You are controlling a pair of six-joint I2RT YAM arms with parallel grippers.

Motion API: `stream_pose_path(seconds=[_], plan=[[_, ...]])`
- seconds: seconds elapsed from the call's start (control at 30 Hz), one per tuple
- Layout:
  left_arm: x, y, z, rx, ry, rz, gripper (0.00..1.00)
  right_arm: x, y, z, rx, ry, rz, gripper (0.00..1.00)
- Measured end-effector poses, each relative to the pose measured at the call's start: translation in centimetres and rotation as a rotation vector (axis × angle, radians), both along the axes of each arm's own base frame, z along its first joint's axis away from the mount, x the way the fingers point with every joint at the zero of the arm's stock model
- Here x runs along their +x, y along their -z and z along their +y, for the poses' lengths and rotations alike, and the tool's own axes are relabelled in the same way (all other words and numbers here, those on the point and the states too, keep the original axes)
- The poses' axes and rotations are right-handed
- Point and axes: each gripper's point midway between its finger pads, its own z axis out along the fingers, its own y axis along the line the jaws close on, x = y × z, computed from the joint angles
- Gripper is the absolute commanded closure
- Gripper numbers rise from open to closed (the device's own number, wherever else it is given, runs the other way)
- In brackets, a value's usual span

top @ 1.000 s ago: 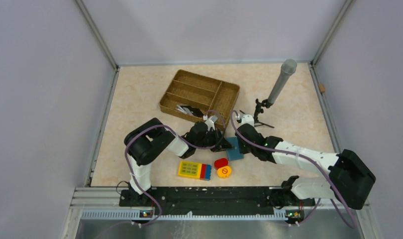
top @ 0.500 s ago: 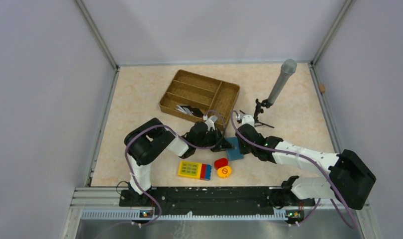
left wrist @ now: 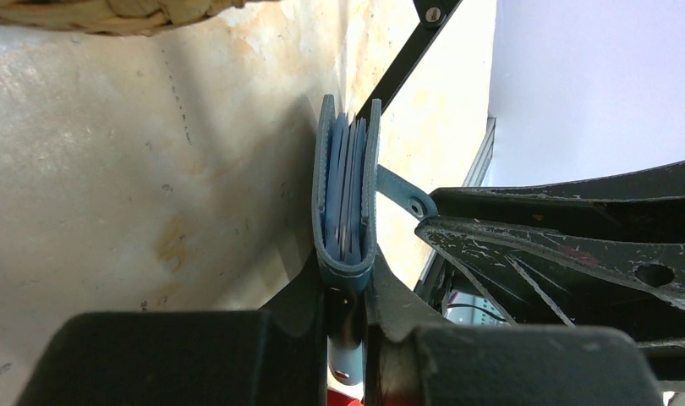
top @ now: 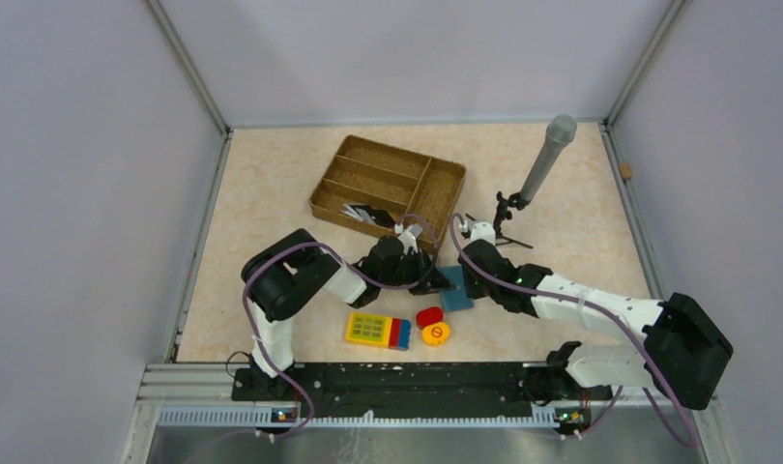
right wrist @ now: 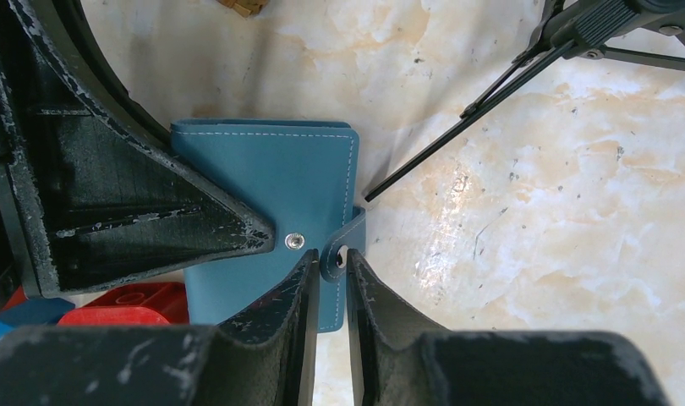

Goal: Put the credit cards into the card holder
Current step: Close the card holder at the center of the board.

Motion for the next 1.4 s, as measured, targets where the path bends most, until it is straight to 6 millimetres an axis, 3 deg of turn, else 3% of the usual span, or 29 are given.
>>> stream_pose_path(seconds=[0.4, 0.97, 1.4], plan=[[0.0, -0.1, -0.1, -0.002, 0.004, 0.001, 1.00, 0.0, 0.0, 0.0, 0.001, 0.000, 0.000, 1.00], [-0.1, -0.1, -0.1, -0.004, 0.010, 0.001, 1.00, -0.4, 0.1, 1.9, 0.082, -0.033, 0.035, 1.00], [-0.1, 0.0, -0.1, -0.003, 0.010, 0.001, 1.00, -0.3, 0.4, 1.9, 0.082, -0.021, 0.039, 1.00]])
